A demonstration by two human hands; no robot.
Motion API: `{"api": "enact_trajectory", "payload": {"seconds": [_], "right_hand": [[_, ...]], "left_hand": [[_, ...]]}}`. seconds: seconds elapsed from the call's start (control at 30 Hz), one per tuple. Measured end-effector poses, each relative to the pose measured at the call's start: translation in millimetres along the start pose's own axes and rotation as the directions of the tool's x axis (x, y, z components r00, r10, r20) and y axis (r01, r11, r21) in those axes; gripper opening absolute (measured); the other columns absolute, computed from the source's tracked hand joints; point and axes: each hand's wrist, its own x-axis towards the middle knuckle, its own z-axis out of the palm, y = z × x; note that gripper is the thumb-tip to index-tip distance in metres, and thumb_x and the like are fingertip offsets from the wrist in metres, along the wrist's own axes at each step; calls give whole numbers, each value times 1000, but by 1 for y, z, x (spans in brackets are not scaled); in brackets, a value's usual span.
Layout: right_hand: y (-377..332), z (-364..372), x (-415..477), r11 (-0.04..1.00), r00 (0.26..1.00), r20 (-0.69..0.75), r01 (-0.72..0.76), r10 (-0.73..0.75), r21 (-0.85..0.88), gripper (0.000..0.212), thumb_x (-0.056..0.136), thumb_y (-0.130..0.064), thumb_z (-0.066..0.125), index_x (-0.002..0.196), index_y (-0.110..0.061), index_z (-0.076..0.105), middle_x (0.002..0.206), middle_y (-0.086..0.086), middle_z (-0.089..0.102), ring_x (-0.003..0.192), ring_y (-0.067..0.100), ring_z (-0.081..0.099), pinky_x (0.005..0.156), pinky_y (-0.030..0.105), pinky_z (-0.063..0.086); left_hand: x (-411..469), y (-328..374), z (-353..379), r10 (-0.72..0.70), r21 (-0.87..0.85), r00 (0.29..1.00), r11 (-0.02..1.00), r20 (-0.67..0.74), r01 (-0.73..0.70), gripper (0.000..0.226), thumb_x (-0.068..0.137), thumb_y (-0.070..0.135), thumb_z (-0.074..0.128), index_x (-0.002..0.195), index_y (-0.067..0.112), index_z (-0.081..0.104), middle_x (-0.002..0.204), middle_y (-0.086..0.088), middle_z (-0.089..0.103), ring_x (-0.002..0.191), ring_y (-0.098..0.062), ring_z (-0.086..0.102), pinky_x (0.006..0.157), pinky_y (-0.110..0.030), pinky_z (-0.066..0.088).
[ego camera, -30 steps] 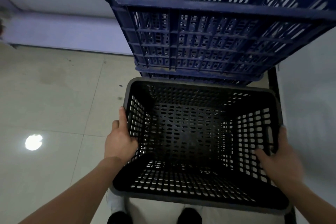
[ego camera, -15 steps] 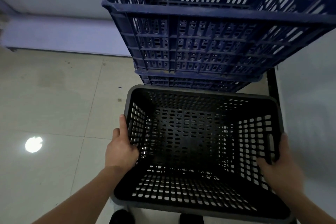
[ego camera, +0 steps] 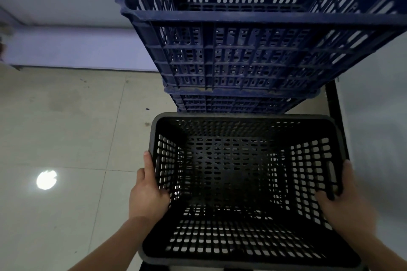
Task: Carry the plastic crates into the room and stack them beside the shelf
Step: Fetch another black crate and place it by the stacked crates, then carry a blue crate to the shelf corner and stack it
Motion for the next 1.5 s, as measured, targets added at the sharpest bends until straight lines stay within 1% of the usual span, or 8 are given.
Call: {"api": "enact_trajectory", "payload": {"seconds": [0.07,0.27,0.4,0.5,0.57,0.67,0.87,1.5], "right_hand": [[0,0,-1,1000,1000,-10,18,-18,-26,116,84,-36,75,145,-65,-20,136,19,63,103,44,68,85,54,54],[-2,-4,0,997,1000,15,-22,23,-70,111,82,-43,73,159,-50,-7,139,19,59,104,44,67,84,57,56],[9,-6,6,997,993,114,12,-3,-76,122,77,-42,76,157,-50,-17,131,24,61,99,45,67,82,57,56],[8,-9,11,987,979,204,16,18,-163,128,75,-52,75,160,-36,-20,139,32,49,112,48,60,95,57,52],[-6,-15,17,962,977,205,0,58,-274,127,68,-69,66,162,-20,-3,149,29,35,126,50,48,103,57,47],[-59,-34,0,937,981,191,44,25,-345,113,74,-73,64,161,-20,14,159,24,21,142,47,29,114,61,36],[-176,-61,-56,896,913,305,353,-269,-268,109,91,-66,61,165,-31,-11,174,14,-2,158,39,11,119,56,31],[-561,-61,-288,580,564,253,815,-786,-11,105,94,-58,63,165,-33,-9,175,7,-2,161,27,7,124,56,23]], "left_hand": [[1,0,-1,-11,4,1000,1000,9,11,105,81,6,60,161,27,-4,123,-7,48,75,-24,48,71,-35,42],[0,1,-4,1,-4,1000,1000,24,-1,106,80,7,58,160,28,-7,124,-8,49,77,-27,54,72,-36,46],[2,-1,-11,17,10,994,1000,104,-18,107,85,18,61,157,32,-18,136,-9,43,100,-35,62,90,-41,50],[4,4,-29,-31,-14,964,999,264,36,108,85,22,59,156,35,-21,145,-11,32,117,-35,58,104,-40,45],[6,6,-47,-46,37,952,999,303,36,105,80,26,59,158,34,-11,149,-12,26,124,-39,53,108,-41,43],[0,7,-77,-6,122,956,992,293,-31,104,73,38,59,159,31,1,158,-12,14,134,-41,42,109,-45,42],[-25,-15,-155,69,185,977,977,202,-107,103,82,40,68,160,31,1,164,0,2,146,-31,24,106,-46,45],[-55,-224,-491,-40,65,987,997,-154,51,99,81,46,68,159,38,8,164,0,3,147,-29,22,109,-41,41]]}}
